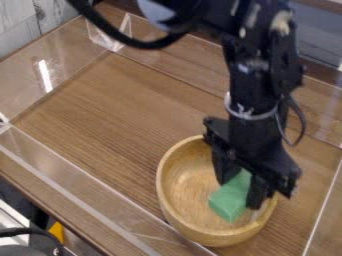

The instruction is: Put the green block in the brown bowl

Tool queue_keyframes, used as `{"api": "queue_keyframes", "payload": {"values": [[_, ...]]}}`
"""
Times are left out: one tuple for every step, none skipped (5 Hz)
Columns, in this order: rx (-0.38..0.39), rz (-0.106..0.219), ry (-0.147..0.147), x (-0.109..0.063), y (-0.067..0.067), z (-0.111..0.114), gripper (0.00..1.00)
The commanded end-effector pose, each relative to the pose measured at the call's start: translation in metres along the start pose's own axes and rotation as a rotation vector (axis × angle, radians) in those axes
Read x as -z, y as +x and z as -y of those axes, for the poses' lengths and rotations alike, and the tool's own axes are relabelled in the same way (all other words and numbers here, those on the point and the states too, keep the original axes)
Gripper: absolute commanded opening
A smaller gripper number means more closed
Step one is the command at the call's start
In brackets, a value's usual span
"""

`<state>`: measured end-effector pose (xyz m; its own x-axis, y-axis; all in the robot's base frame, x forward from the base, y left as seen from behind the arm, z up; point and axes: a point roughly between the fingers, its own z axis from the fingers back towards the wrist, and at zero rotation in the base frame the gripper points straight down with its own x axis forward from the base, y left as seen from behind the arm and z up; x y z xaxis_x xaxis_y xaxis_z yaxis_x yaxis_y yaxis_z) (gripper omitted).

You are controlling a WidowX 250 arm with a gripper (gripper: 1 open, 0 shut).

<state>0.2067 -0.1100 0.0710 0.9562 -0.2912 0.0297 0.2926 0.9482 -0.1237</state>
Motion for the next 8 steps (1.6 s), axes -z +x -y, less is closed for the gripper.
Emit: {"api": "queue_keyframes", "payload": {"values": [[0.023,0.041,0.005,-0.005,0.002,-0.008,0.0],[0.035,0.039,0.001,-0.001,0.001,-0.012,0.0],[0.044,0.035,-0.005,0.002,0.0,-0.014,0.0],[0.026,0.034,-0.01,-0.007,-0.003,-0.016,0.0],[0.009,0.036,-0.012,-0.015,-0.005,-0.017,0.0],[0.031,0.041,-0.013,-0.015,-0.001,-0.022,0.0],[0.05,0.044,-0.015,-0.015,0.002,-0.026,0.0],[0.037,0.049,-0.016,-0.024,0.002,-0.038,0.0]]}}
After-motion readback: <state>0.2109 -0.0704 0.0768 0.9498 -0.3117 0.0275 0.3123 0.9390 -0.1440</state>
